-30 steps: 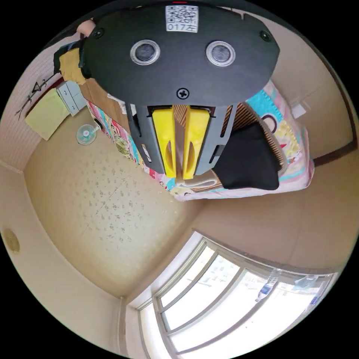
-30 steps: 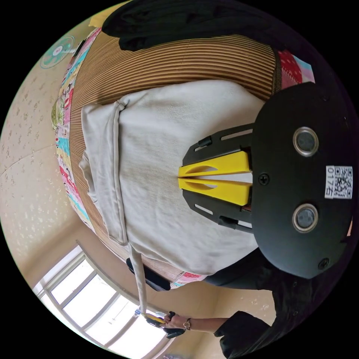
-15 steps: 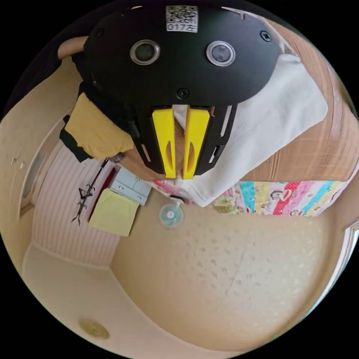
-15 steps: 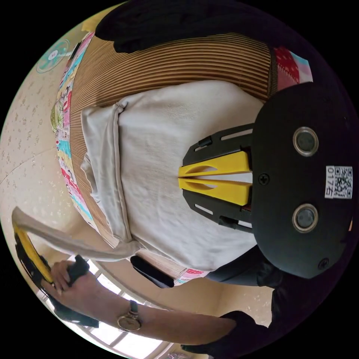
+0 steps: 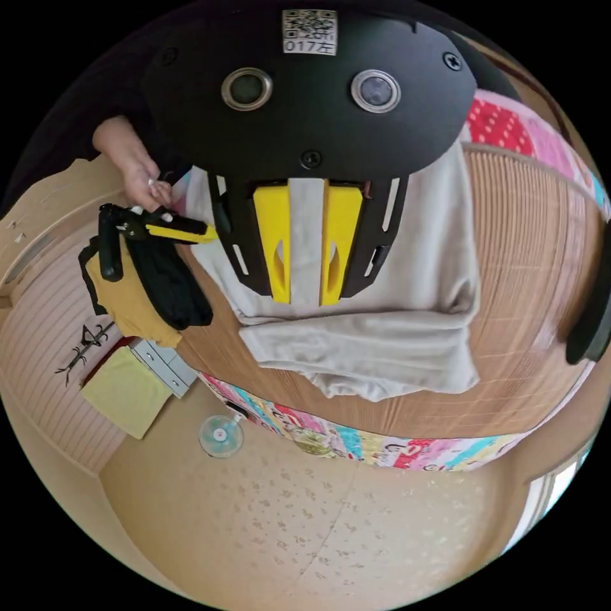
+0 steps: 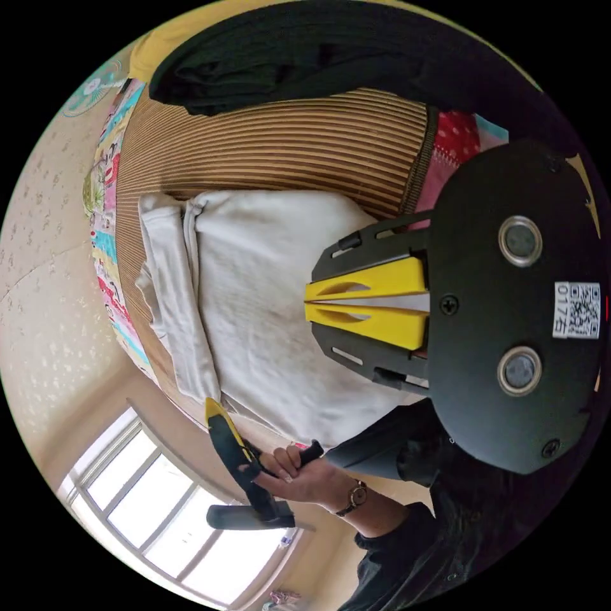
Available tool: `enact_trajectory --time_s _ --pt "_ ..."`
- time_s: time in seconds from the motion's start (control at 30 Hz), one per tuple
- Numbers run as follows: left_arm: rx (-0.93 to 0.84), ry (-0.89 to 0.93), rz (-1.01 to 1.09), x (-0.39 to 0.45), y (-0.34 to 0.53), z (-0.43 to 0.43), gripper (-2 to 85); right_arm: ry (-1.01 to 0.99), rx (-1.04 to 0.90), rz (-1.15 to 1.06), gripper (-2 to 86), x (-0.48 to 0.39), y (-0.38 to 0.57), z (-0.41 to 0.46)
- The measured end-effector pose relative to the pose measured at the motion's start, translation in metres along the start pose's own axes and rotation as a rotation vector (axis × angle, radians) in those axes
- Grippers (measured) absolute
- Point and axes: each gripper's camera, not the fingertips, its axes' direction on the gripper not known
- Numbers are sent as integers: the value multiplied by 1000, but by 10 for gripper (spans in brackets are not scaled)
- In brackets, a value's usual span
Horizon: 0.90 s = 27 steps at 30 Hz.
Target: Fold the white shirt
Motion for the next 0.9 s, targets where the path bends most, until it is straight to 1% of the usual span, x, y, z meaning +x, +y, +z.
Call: enact_trajectory --time_s 0.03,0.1,0.17,0.23,0.3,0.37,0.4,0.43,0.47,0.5,0.6,0.67,0.73,0.83,0.9 --pt "4 -56 -17 -8 11 -11 24 21 10 -5 5 -4 2 -4" --pt "18 -280 -63 -31 53 -46 -1 120 43 0 5 -20 11 -13" --pt "-6 -351 -56 -42 73 -52 -6 187 66 -20 5 -36 17 -11" --pt "-62 -343 -44 -49 83 -43 -8 239 62 -50 4 -51 19 2" --pt "-130 -286 -44 -55 82 -16 -9 289 -30 -47 4 -61 14 37" --pt "-151 -266 -60 -56 74 8 -9 334 -73 -37 4 -63 11 64" --pt "-205 -259 -76 -57 64 33 -9 375 -28 -60 4 -71 13 71" --pt "-240 -271 -91 -57 57 46 -9 406 -21 -77 4 -76 13 77" --pt "-244 -305 -75 -53 42 58 -10 480 -31 -124 4 -90 11 89" --pt "-268 -352 -38 -48 24 71 -10 564 -57 -177 4 -105 6 101" --pt "-284 -420 40 -40 -11 103 -10 683 -94 -240 4 -122 -10 125" --pt "-248 -451 88 -38 -28 120 -10 684 -94 -234 3 -118 -27 133" --pt "-235 -488 122 -41 -43 135 -10 640 -82 -190 4 -106 -48 136" --pt "-229 -501 99 -56 -70 144 -10 563 -65 -124 4 -81 -86 143" --pt "-217 -455 46 -77 -84 139 -10 521 -57 -84 4 -67 -109 147"
